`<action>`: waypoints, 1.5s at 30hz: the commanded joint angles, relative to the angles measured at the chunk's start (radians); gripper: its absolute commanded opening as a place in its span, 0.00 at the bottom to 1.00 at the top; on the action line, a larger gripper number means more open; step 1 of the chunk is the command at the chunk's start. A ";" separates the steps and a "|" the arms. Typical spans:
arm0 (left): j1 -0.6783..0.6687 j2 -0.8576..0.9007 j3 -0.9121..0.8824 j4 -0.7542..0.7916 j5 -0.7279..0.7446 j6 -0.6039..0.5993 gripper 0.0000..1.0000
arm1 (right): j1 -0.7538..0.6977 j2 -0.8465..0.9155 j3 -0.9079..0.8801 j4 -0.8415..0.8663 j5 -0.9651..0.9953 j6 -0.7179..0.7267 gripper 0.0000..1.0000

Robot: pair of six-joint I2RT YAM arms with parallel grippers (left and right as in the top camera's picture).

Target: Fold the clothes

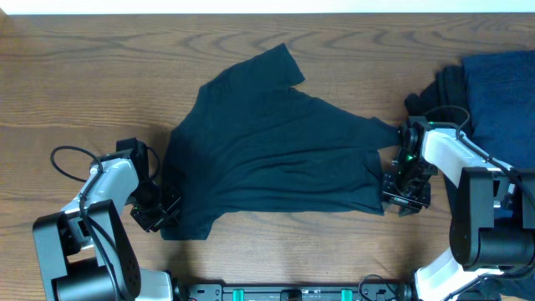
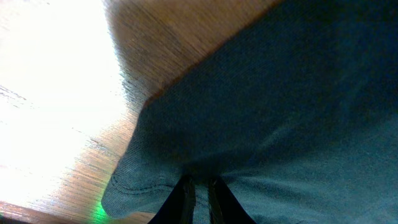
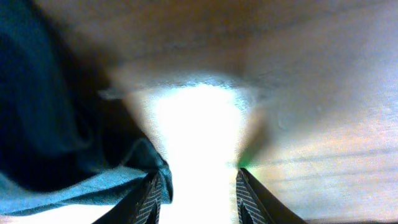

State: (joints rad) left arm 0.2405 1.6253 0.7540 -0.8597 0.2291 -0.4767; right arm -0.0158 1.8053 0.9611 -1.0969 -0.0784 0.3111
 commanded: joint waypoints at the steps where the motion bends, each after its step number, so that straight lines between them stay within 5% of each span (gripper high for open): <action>1: 0.005 0.041 -0.033 -0.009 -0.038 0.036 0.12 | -0.006 -0.008 0.084 -0.046 0.043 0.021 0.39; 13: -0.008 -0.030 0.184 -0.230 0.013 0.105 0.11 | -0.005 -0.008 0.339 -0.237 -0.187 -0.130 0.43; 21: -0.123 -0.043 0.131 -0.245 0.173 0.166 0.06 | -0.003 -0.008 0.333 -0.176 -0.180 -0.164 0.30; 31: -0.231 -0.043 -0.027 -0.075 0.168 0.105 0.06 | 0.019 -0.008 0.305 0.018 -0.181 -0.164 0.12; 35: -0.231 -0.043 -0.050 -0.065 0.116 0.097 0.06 | 0.053 -0.007 0.245 0.153 -0.180 -0.181 0.19; 38: -0.231 -0.043 -0.058 -0.066 0.098 0.097 0.06 | 0.070 -0.007 0.204 0.273 -0.171 -0.209 0.34; 45: -0.231 -0.043 -0.089 -0.037 0.091 0.097 0.06 | 0.069 -0.006 0.191 0.433 -0.158 -0.208 0.37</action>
State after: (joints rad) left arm 0.0113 1.5875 0.6865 -0.9058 0.3401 -0.3698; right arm 0.0505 1.8053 1.1564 -0.6888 -0.2432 0.1192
